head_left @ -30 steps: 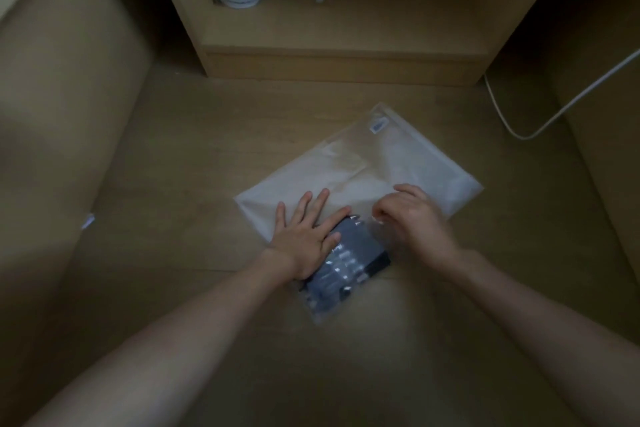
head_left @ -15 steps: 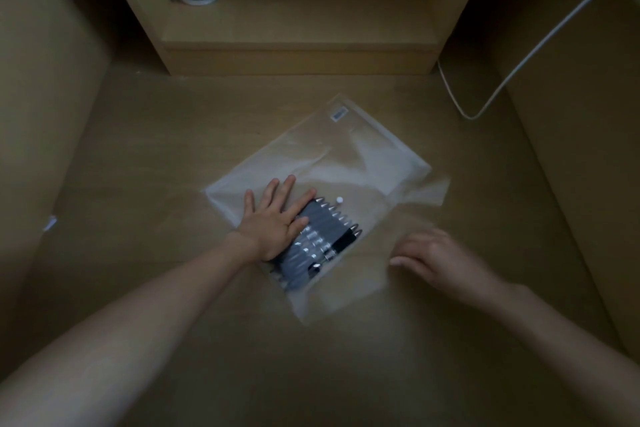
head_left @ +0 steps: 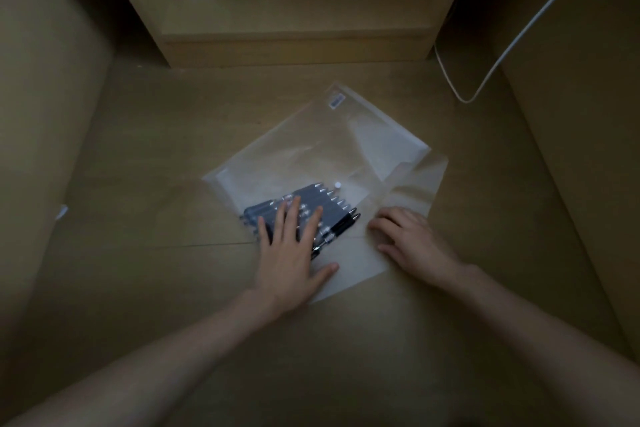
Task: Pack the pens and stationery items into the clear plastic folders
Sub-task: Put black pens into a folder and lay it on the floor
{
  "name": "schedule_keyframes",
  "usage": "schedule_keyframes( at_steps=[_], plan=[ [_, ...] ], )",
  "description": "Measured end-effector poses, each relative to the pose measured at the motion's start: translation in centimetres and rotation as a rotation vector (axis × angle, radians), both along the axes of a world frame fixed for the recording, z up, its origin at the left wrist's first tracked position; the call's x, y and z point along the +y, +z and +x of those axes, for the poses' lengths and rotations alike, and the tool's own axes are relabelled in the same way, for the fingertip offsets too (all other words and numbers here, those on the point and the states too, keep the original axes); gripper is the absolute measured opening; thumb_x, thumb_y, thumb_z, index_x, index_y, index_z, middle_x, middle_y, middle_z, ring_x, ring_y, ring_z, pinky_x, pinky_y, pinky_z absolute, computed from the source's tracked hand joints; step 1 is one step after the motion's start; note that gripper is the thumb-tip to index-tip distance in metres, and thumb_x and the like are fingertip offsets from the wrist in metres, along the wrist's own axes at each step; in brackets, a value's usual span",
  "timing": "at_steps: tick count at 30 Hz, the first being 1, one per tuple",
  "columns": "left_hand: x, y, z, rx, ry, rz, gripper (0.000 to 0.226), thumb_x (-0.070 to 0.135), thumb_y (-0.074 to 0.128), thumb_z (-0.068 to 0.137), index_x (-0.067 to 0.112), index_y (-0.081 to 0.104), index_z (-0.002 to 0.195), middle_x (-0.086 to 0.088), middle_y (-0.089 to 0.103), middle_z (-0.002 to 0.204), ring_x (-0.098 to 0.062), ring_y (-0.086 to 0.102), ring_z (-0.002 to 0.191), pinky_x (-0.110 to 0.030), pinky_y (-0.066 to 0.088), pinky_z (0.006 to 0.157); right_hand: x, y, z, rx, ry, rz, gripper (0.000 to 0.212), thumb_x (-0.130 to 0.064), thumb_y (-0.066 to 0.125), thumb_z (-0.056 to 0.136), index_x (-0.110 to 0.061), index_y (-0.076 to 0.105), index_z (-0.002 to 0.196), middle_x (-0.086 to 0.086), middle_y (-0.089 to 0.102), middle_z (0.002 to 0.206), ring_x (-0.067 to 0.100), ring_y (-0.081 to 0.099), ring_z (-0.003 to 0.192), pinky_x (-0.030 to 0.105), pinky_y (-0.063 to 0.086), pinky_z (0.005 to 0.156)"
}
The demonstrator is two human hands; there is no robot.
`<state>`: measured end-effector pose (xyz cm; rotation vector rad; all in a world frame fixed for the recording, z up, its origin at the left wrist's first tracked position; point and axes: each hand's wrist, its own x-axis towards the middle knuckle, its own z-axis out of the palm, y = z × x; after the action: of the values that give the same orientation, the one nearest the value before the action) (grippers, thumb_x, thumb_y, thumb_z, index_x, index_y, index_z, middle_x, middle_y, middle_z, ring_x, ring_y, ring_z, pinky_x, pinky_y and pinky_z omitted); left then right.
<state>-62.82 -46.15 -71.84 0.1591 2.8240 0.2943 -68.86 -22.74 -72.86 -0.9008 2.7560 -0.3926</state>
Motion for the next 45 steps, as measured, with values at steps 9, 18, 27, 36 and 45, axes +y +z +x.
schedule_keyframes(
  at_steps=[9, 18, 27, 36, 45],
  plan=[
    [-1.5, -1.1, 0.8, -0.066, 0.054, -0.026, 0.102, 0.087, 0.005, 0.057, 0.035, -0.031, 0.137, 0.0, -0.026, 0.156, -0.019, -0.034, 0.137, -0.056, -0.009, 0.112, 0.3, 0.2, -1.4, -0.197, -0.028, 0.13, 0.09, -0.061, 0.037, 0.076, -0.025, 0.007, 0.152, -0.004, -0.001, 0.16, 0.014, -0.002, 0.147, 0.027, -0.005, 0.115],
    [-2.1, -0.8, 0.4, -0.02, 0.054, -0.018, 0.107, 0.082, 0.039, 0.073, 0.03, -0.015, 0.149, 0.0, -0.02, 0.158, -0.017, -0.025, 0.142, -0.053, -0.009, 0.113, -0.6, 0.8, -2.0, -0.038, -0.029, 0.138, 0.071, -0.053, 0.049, 0.092, -0.023, 0.022, 0.15, 0.002, 0.024, 0.153, 0.02, 0.02, 0.14, 0.03, 0.011, 0.113],
    [-2.7, -1.3, 0.5, -0.009, 0.011, -0.025, 0.101, 0.088, 0.008, 0.058, 0.037, -0.027, 0.138, -0.001, -0.022, 0.157, -0.019, -0.029, 0.139, -0.051, -0.015, 0.109, -1.1, 0.0, -2.0, -0.129, -0.02, 0.09, 0.08, -0.051, 0.045, 0.094, -0.03, -0.009, 0.15, -0.005, -0.011, 0.159, 0.01, -0.005, 0.146, 0.027, -0.009, 0.114],
    [-3.4, -1.2, 0.9, -0.012, 0.062, 0.027, 0.111, 0.084, 0.045, 0.064, 0.044, -0.028, 0.138, 0.005, -0.033, 0.152, -0.018, -0.035, 0.136, -0.065, -0.004, 0.108, -3.2, 1.3, -4.2, -0.05, 0.106, 0.041, 0.104, -0.061, 0.058, 0.082, -0.035, -0.023, 0.142, -0.008, -0.026, 0.151, 0.005, -0.013, 0.14, 0.03, -0.008, 0.115],
    [-3.6, -1.4, 1.0, -0.019, 0.119, 0.089, 0.112, 0.088, 0.04, 0.057, 0.049, -0.03, 0.136, 0.01, -0.035, 0.148, -0.019, -0.032, 0.137, -0.067, -0.001, 0.108, -5.8, 0.7, -5.5, -0.037, 0.219, 0.101, 0.108, -0.068, 0.061, 0.075, -0.034, -0.012, 0.148, -0.005, -0.027, 0.152, 0.018, -0.01, 0.147, 0.033, -0.017, 0.109]
  ],
)
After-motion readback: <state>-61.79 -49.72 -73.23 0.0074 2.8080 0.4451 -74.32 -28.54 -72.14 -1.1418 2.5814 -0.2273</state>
